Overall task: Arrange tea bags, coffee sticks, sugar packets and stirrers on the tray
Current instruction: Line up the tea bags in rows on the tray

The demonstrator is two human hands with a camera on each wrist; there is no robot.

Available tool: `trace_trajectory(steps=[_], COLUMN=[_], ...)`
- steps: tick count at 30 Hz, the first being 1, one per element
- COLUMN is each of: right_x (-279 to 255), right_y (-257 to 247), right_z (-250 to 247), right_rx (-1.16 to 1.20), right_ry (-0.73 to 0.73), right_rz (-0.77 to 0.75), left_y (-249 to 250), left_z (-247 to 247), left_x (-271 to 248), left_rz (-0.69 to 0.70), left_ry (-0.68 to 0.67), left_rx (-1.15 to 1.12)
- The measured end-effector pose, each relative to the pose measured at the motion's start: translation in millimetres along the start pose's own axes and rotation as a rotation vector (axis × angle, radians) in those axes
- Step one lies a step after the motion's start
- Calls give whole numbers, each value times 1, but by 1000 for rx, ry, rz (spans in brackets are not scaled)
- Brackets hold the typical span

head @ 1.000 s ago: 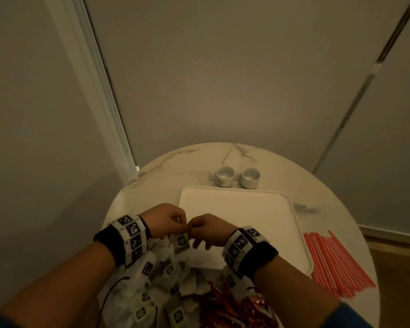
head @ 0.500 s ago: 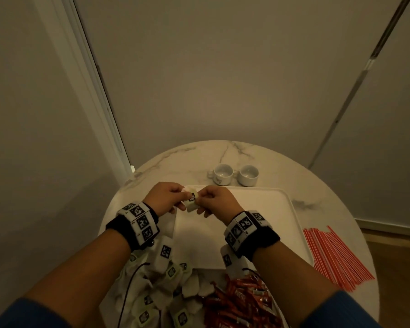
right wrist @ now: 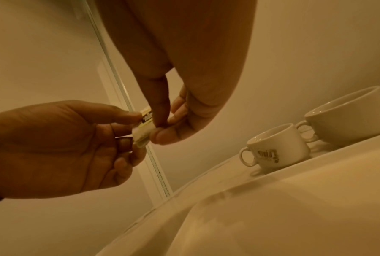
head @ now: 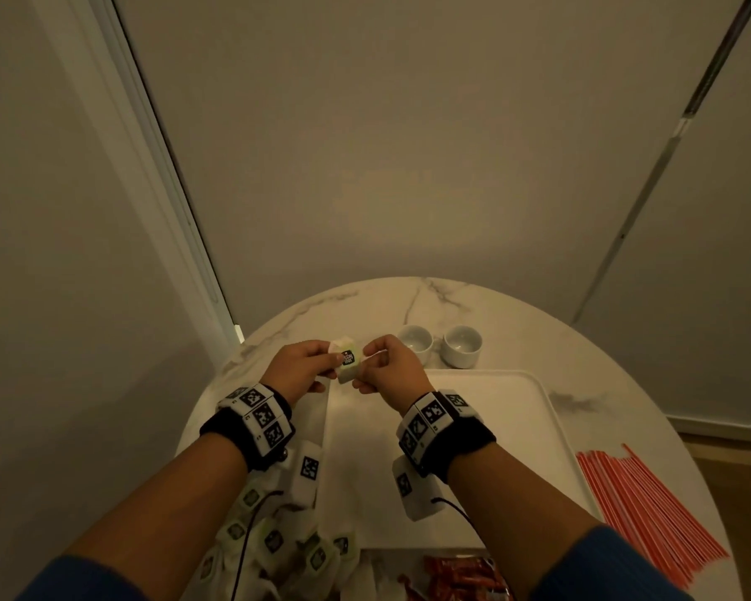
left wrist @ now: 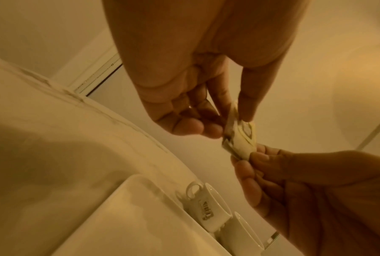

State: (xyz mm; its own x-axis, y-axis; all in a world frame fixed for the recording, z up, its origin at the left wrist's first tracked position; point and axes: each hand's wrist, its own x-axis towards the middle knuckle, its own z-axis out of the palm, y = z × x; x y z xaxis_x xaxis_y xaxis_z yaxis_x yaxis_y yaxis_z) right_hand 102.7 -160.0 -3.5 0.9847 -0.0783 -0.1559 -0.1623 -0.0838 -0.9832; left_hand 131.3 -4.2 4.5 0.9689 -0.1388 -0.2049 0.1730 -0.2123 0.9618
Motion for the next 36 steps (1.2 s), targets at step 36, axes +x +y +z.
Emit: trace_trajectory(steps=[36], right_x=[-20], right_y=[-5], right_z=[-4], right_rx=[343], right_ry=[12], right_rz=[-157], left_y=[5], left_z=[6], left_x=[-17], left_rz=[170], left_ry=[60], left_rx=[-267])
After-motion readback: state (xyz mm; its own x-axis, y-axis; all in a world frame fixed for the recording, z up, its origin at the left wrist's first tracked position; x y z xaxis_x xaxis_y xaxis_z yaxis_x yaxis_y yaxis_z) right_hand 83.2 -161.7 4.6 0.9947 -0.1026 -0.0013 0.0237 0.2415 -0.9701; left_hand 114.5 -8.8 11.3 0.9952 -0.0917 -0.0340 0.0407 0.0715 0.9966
